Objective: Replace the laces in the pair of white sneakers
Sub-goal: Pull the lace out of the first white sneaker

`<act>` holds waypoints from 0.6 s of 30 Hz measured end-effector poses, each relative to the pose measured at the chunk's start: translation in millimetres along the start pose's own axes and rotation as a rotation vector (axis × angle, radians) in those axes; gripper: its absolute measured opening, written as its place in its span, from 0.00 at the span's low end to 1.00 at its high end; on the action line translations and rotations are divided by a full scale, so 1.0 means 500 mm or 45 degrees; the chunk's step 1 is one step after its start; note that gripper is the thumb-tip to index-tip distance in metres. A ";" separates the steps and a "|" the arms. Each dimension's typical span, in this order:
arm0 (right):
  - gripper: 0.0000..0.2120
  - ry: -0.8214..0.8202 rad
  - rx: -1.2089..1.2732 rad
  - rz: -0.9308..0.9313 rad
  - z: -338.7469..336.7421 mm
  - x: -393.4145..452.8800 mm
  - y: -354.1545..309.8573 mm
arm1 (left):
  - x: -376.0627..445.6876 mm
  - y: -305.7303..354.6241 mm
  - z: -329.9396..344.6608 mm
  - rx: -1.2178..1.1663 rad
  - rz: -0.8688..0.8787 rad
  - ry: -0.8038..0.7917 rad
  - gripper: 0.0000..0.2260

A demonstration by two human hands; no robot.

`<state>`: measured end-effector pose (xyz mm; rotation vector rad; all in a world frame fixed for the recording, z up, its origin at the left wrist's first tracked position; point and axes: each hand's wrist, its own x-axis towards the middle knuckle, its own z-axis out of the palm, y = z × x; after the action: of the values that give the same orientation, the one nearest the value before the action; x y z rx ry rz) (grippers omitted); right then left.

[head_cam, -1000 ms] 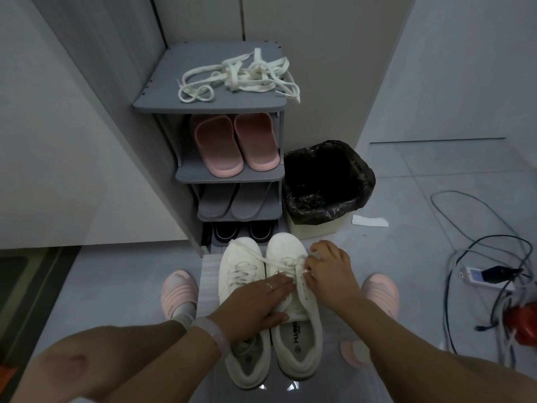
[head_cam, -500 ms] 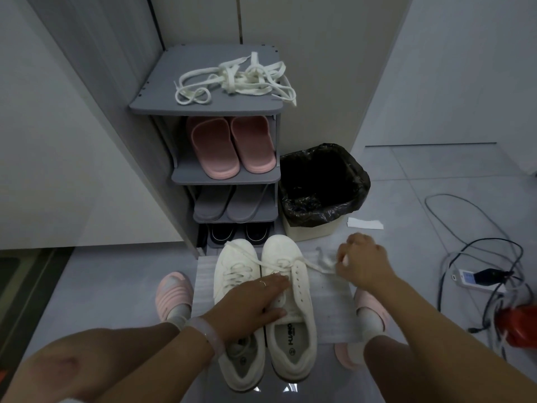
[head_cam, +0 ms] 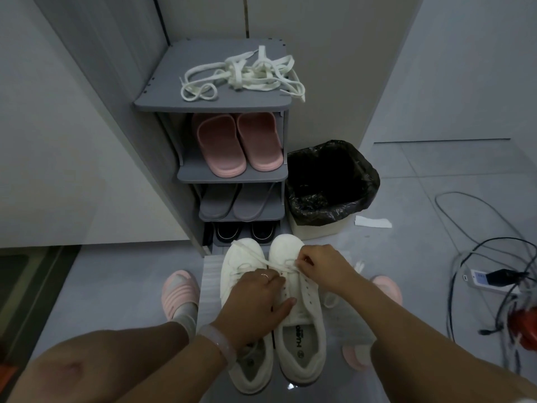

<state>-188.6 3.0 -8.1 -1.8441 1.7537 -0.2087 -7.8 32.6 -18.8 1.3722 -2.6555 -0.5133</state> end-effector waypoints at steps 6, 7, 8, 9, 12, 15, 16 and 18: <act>0.08 -0.127 -0.067 0.080 0.013 0.006 -0.016 | -0.001 0.008 0.000 0.053 -0.002 -0.184 0.32; 0.07 -0.125 -0.047 0.091 0.014 0.008 -0.017 | 0.000 0.009 -0.003 0.099 -0.006 -0.178 0.32; 0.06 -0.120 0.000 0.102 0.014 0.010 -0.017 | 0.000 0.012 -0.006 0.138 -0.010 -0.168 0.31; 0.06 -0.121 0.062 0.116 0.014 0.011 -0.016 | -0.001 0.016 -0.009 0.164 -0.006 -0.160 0.30; 0.06 -0.138 0.256 0.163 0.008 0.013 -0.011 | -0.005 0.028 -0.013 0.219 0.042 -0.101 0.28; 0.04 -0.137 0.412 0.211 0.007 0.009 -0.006 | -0.002 0.029 -0.006 0.136 0.126 -0.079 0.30; 0.06 -0.122 0.422 0.207 0.009 0.008 -0.006 | -0.001 0.025 0.002 0.088 0.132 -0.153 0.30; 0.11 -0.067 0.420 0.195 0.016 0.006 -0.008 | 0.001 0.016 0.014 0.048 0.121 -0.240 0.30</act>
<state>-181.0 2.1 -13.4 -1.4629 1.6993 -0.3625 -15.9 38.1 -22.5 1.2574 -2.8771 -0.6122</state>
